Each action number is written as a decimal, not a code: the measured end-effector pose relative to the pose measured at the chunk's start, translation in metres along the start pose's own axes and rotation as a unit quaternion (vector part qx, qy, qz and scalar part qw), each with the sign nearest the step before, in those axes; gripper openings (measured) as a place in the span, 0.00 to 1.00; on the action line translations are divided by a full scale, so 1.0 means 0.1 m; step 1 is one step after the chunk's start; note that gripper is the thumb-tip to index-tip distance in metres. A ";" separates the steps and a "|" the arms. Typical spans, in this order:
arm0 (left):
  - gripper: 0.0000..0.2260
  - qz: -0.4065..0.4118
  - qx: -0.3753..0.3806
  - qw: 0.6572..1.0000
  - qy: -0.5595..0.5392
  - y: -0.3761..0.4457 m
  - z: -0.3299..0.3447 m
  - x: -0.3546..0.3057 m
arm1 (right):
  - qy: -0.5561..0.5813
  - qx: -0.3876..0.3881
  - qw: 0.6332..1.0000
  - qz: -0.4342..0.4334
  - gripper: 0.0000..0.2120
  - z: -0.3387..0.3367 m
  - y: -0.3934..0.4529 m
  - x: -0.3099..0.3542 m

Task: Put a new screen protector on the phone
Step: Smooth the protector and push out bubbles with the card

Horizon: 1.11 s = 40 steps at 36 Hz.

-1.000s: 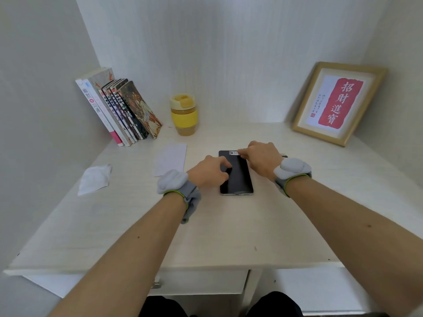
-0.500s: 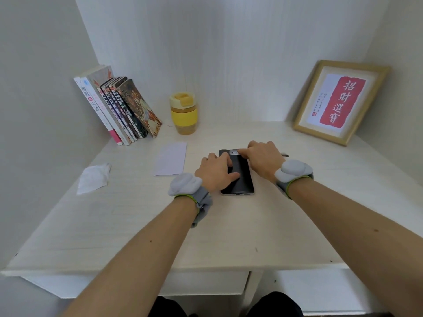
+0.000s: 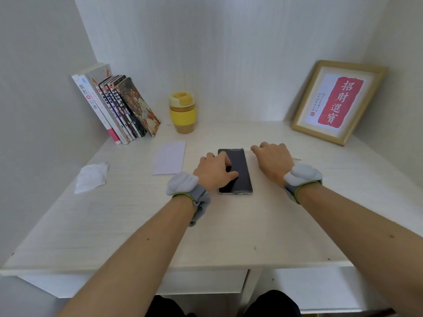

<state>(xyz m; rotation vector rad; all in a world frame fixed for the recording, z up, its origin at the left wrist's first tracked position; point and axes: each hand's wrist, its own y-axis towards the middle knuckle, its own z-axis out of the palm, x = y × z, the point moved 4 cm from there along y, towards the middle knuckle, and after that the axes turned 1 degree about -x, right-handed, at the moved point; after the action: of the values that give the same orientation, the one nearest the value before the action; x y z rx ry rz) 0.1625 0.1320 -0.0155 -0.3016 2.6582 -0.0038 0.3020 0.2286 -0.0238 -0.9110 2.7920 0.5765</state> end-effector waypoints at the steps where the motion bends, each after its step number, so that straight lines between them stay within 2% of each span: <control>1: 0.18 0.000 0.000 1.000 0.001 0.00 0.00 0.00 | -0.002 0.001 1.000 0.003 0.12 -0.01 -0.01 -0.02; 7: 0.17 0.001 -0.002 1.000 0.008 -0.04 0.01 0.00 | -0.028 0.001 1.000 0.009 0.11 -0.17 -0.07 -0.02; 12: 0.18 0.006 -0.001 1.000 0.013 -0.09 0.00 -0.01 | -0.048 -0.023 0.997 -0.064 0.14 -0.31 -0.15 0.17; 17: 0.20 0.014 -0.006 1.000 0.024 -0.10 0.00 -0.01 | -0.064 -0.018 0.991 -0.119 0.12 -0.30 -0.20 0.41; 28: 0.20 0.025 -0.004 1.000 -0.006 -0.02 -0.01 0.07 | -0.037 0.008 0.997 -0.069 0.13 -0.23 0.12 0.37; 40: 0.20 0.030 -0.005 0.999 -0.023 0.01 -0.01 0.09 | -0.047 -0.002 0.996 -0.076 0.12 -0.18 0.12 0.34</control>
<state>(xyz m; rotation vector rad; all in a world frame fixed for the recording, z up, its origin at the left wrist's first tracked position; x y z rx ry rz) 0.1539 0.1310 -0.0190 -0.2236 2.6209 0.0350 0.2666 0.2122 -0.0126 -1.0569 2.6112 0.5858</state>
